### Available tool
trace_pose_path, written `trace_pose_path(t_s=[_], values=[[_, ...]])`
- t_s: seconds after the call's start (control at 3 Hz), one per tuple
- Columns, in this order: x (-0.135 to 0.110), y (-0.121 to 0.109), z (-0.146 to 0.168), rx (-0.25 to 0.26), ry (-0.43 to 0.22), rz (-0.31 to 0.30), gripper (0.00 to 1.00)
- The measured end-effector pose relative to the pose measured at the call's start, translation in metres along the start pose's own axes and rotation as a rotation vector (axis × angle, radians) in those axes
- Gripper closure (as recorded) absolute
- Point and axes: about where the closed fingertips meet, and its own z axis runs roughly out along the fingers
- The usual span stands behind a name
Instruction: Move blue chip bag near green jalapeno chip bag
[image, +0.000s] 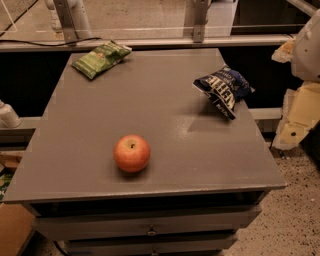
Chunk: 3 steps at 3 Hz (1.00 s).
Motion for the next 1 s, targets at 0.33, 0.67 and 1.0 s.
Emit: trace_pose_path(t_s=[0.33, 0.67, 1.0], values=[[0.0, 0.0, 0.0, 0.0, 0.0, 0.0, 0.0], [0.001, -0.003, 0.006, 0.016, -0.027, 0.002, 0.0], [-0.003, -0.013, 0.032, 0.034, -0.043, 0.002, 0.0]])
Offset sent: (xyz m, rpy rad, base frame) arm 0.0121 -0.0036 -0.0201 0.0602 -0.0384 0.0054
